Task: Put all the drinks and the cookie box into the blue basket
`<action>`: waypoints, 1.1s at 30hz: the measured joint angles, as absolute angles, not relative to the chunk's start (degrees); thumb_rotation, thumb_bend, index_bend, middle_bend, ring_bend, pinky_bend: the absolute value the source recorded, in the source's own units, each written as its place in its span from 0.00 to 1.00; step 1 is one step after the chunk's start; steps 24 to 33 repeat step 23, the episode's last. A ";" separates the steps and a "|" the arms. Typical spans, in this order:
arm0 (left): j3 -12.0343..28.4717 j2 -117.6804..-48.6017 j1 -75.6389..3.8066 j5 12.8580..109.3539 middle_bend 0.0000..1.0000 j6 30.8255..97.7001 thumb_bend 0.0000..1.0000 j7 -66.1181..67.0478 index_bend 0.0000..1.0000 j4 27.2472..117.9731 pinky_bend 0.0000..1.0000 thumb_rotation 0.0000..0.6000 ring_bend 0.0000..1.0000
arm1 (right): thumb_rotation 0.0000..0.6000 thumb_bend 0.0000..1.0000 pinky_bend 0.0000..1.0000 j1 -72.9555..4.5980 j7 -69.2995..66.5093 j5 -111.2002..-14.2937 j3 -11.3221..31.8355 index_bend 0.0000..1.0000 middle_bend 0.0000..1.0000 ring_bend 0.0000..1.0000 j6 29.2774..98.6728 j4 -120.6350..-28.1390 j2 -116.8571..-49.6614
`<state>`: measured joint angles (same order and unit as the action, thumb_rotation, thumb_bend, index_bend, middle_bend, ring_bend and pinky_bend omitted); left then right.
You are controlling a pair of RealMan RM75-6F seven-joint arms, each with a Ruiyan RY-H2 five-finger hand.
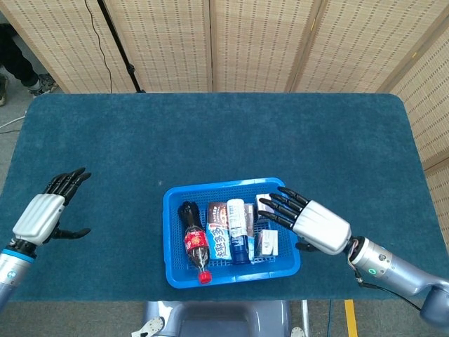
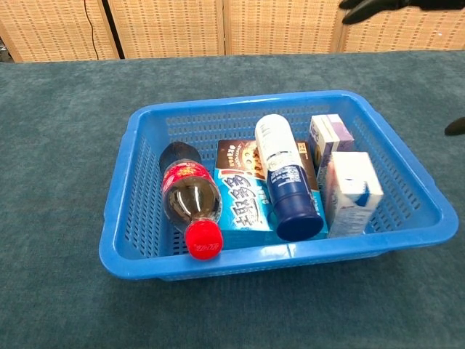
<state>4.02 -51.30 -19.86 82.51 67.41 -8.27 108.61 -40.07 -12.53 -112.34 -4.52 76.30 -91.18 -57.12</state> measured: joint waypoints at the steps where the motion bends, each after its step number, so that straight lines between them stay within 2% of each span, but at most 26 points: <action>1: 3.96 -51.28 -19.62 82.58 0.00 67.86 0.08 -8.12 0.00 108.58 0.00 1.00 0.00 | 1.00 0.00 0.00 -39.57 -11.89 -111.66 -4.13 0.00 0.00 0.00 76.88 -91.42 -56.77; 9: 3.69 -52.09 -16.31 82.52 0.00 74.07 0.08 -4.99 0.00 108.08 0.00 1.00 0.00 | 1.00 0.00 0.00 -34.26 -3.34 -100.19 -1.09 0.00 0.00 0.00 78.15 -92.11 -54.36; 15: 2.20 -53.55 -12.65 83.74 0.00 78.58 0.08 -3.46 0.00 106.18 0.00 1.00 0.00 | 1.00 0.00 0.00 -27.46 0.50 -90.71 -0.46 0.00 0.00 0.00 78.66 -92.72 -55.60; 23: 0.15 -57.85 -7.67 87.04 0.00 85.89 0.08 -1.10 0.00 100.71 0.00 1.00 0.00 | 1.00 0.00 0.00 -19.07 4.81 -88.06 -2.11 0.00 0.00 0.00 83.37 -90.78 -61.13; 33: 0.15 -57.85 -7.67 87.04 0.00 85.89 0.08 -1.10 0.00 100.71 0.00 1.00 0.00 | 1.00 0.00 0.00 -19.07 4.81 -88.06 -2.11 0.00 0.00 0.00 83.37 -90.78 -61.13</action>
